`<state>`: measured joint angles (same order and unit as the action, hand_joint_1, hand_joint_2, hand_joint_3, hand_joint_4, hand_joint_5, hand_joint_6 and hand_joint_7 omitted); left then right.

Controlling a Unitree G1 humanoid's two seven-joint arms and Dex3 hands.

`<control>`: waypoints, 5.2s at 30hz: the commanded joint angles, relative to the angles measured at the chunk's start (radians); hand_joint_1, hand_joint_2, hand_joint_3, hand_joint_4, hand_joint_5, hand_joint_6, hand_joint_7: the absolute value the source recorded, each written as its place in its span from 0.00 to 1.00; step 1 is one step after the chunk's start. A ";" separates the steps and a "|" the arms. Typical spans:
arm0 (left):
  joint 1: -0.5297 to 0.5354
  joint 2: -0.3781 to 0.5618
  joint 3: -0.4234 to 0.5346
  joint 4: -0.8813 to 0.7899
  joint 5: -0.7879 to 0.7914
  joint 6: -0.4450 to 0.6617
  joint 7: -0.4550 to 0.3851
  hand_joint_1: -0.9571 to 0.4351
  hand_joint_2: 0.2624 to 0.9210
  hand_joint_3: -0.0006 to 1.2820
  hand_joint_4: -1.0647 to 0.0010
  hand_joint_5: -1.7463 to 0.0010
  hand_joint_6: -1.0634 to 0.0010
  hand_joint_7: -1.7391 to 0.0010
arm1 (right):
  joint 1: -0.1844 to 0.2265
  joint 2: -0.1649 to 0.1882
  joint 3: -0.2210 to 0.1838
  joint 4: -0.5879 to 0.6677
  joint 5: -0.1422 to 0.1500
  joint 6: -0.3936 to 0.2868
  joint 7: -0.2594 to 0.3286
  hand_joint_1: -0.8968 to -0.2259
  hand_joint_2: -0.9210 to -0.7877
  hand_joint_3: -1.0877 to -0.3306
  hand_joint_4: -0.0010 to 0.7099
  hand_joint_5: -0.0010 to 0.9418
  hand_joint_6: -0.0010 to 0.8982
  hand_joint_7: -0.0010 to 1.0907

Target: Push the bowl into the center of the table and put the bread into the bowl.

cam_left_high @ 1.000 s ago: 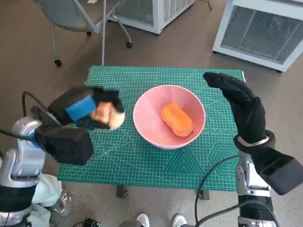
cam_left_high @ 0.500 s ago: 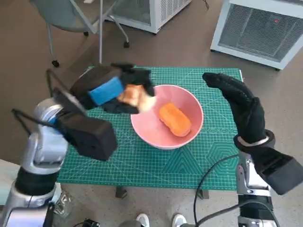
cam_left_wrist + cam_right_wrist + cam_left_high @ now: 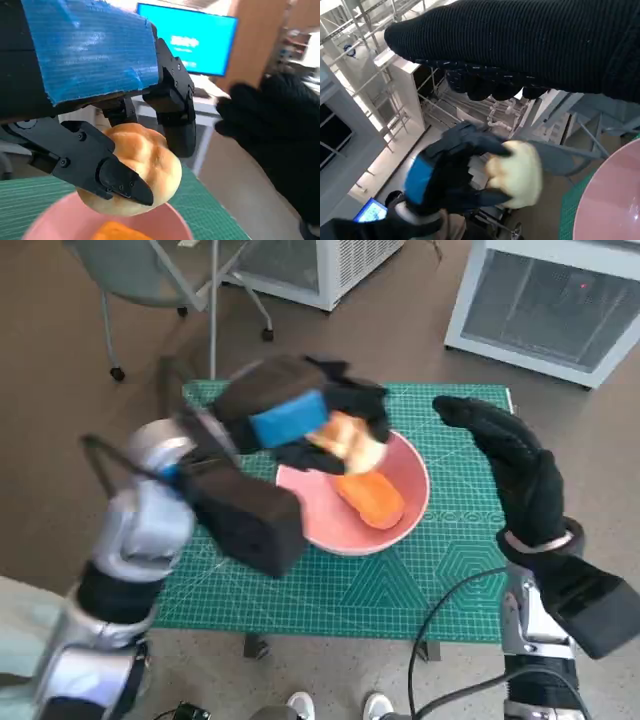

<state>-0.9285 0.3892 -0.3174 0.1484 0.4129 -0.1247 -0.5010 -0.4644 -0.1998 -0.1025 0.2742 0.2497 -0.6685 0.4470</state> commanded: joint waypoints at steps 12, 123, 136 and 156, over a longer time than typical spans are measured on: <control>-0.130 -0.119 -0.094 0.502 0.049 -0.179 0.065 0.69 1.00 0.16 0.45 0.26 0.58 0.23 | 0.044 -0.016 -0.018 -0.033 -0.039 0.023 -0.046 0.36 0.00 0.37 0.06 0.00 0.00 0.28; 0.211 -0.335 0.390 0.259 -0.687 -0.392 0.024 0.21 1.00 0.31 0.92 1.00 0.82 0.99 | -0.121 -0.076 -0.016 -0.191 -0.099 0.195 -0.134 0.35 0.00 0.49 0.11 0.01 0.00 0.36; 0.208 -0.321 0.420 0.296 -0.693 -0.435 0.022 0.20 1.00 0.33 0.93 1.00 0.82 0.99 | -0.153 -0.041 0.011 -0.126 -0.104 0.184 -0.139 0.35 0.00 0.48 0.11 0.00 0.00 0.36; 0.204 -0.295 0.447 0.367 -0.686 -0.529 0.026 0.21 1.00 0.36 0.92 1.00 0.81 0.99 | -0.220 -0.012 0.037 0.027 -0.077 0.163 -0.083 0.36 0.00 0.46 0.09 0.00 0.00 0.32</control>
<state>-0.7241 0.0816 0.1230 0.5077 -0.2728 -0.6422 -0.4759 -0.6803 -0.2222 -0.0738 0.2660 0.1583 -0.5060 0.3442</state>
